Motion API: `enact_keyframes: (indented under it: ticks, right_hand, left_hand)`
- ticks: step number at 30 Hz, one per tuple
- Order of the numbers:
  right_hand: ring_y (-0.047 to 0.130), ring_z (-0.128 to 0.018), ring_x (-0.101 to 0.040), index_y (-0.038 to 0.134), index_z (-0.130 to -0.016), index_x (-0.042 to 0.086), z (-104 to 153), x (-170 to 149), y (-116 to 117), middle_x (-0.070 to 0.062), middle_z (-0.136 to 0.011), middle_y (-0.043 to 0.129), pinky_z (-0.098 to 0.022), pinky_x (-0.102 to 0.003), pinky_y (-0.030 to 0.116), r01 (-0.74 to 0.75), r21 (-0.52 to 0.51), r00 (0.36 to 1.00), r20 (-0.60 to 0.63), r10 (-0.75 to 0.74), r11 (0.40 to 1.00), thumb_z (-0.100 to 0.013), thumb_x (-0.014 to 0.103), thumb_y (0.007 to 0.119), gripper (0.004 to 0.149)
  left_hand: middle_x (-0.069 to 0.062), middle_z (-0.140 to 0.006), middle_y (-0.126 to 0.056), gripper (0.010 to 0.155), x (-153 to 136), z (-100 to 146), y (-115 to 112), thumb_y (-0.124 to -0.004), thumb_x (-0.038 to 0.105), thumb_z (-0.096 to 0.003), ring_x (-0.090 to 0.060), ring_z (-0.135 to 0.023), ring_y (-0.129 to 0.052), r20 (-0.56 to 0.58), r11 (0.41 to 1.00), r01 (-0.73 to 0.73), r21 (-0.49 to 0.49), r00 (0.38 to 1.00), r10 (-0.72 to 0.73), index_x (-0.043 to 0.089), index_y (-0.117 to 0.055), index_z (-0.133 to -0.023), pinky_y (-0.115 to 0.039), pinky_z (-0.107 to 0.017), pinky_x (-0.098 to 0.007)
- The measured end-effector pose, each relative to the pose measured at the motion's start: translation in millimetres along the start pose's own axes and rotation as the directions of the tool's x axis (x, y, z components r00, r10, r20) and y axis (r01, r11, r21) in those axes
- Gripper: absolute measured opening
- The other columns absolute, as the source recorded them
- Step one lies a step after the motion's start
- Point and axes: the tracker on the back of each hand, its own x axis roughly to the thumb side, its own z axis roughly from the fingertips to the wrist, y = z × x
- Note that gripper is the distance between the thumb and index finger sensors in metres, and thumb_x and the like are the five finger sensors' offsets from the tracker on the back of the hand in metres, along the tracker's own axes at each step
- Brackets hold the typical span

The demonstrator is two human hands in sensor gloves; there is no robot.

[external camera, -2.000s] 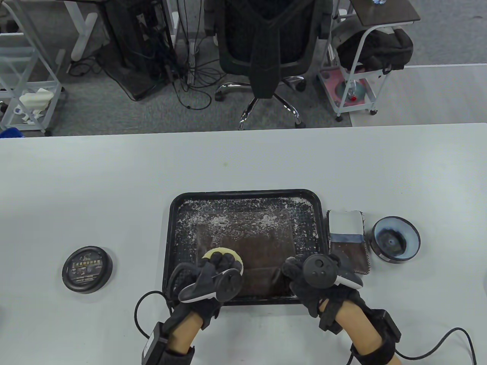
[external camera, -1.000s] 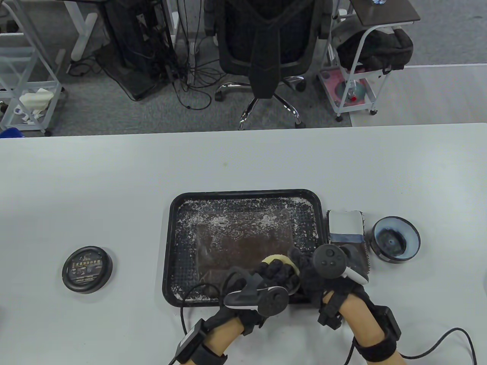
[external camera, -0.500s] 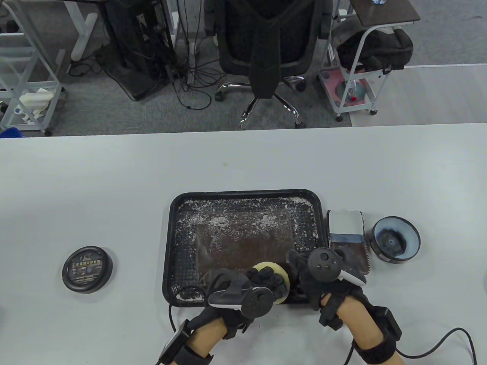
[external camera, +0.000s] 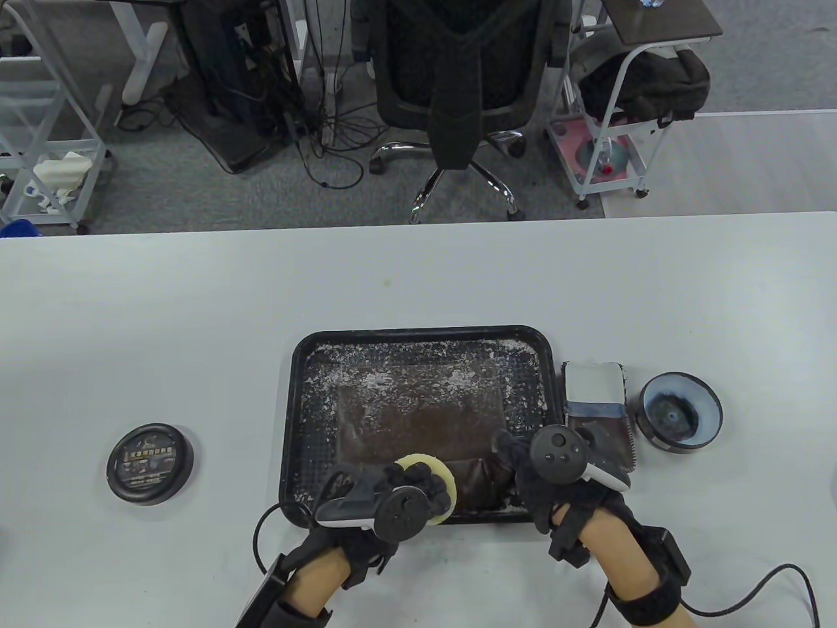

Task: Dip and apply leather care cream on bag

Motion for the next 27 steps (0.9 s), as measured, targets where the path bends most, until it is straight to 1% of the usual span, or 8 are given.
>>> enact_keyframes:
  ticks: [9, 13, 19, 27]
  right_hand:
    - [0.062, -0.095, -0.045, 0.046, -0.105, 0.002, 0, -1, 0, -0.018, -0.1, 0.071, -0.065, -0.054, 0.061, 0.003, -0.002, 1.0, -0.002, -0.003, 1.0, -0.049, 0.003, 0.075, 0.063]
    - [0.062, -0.095, -0.044, 0.046, -0.105, 0.002, 1, -1, 0, -0.018, -0.1, 0.071, -0.065, -0.054, 0.06, 0.008, -0.003, 1.0, -0.003, -0.008, 1.0, -0.049, 0.003, 0.075, 0.063]
    - [0.062, -0.095, -0.044, 0.046, -0.105, 0.003, 1, -2, 0, -0.018, -0.1, 0.071, -0.065, -0.054, 0.06, 0.016, -0.002, 1.0, -0.003, -0.016, 1.0, -0.049, 0.003, 0.074, 0.063]
    - [0.061, -0.095, -0.044, 0.046, -0.105, 0.003, 1, -3, 0, -0.018, -0.1, 0.07, -0.065, -0.054, 0.059, 0.026, -0.002, 1.0, -0.001, -0.026, 1.0, -0.049, 0.004, 0.074, 0.063]
  left_hand:
    - [0.01, -0.108, -0.063, 0.055, -27, 32, -3, -0.078, 0.019, -0.0444, -0.018, -0.105, -0.058, -0.057, 0.999, -0.05, 0.023, 0.997, 0.051, 0.04, -0.073, -0.095, -0.053, -0.074, -0.047]
    - [0.011, -0.107, -0.064, 0.055, -35, 40, -2, -0.078, 0.019, -0.0441, -0.017, -0.105, -0.057, -0.075, 0.998, -0.061, 0.018, 0.995, 0.062, 0.041, -0.075, -0.094, -0.052, -0.075, -0.047]
    - [0.014, -0.105, -0.068, 0.053, -46, 52, 1, -0.079, 0.017, -0.0428, -0.015, -0.104, -0.06, -0.109, 0.998, -0.066, 0.016, 0.992, 0.067, 0.043, -0.079, -0.089, -0.053, -0.075, -0.046]
    - [0.014, -0.103, -0.071, 0.052, -59, 66, 3, -0.08, 0.016, -0.0418, -0.015, -0.103, -0.063, -0.161, 0.995, -0.101, 0.018, 0.982, 0.102, 0.043, -0.082, -0.087, -0.056, -0.074, -0.047]
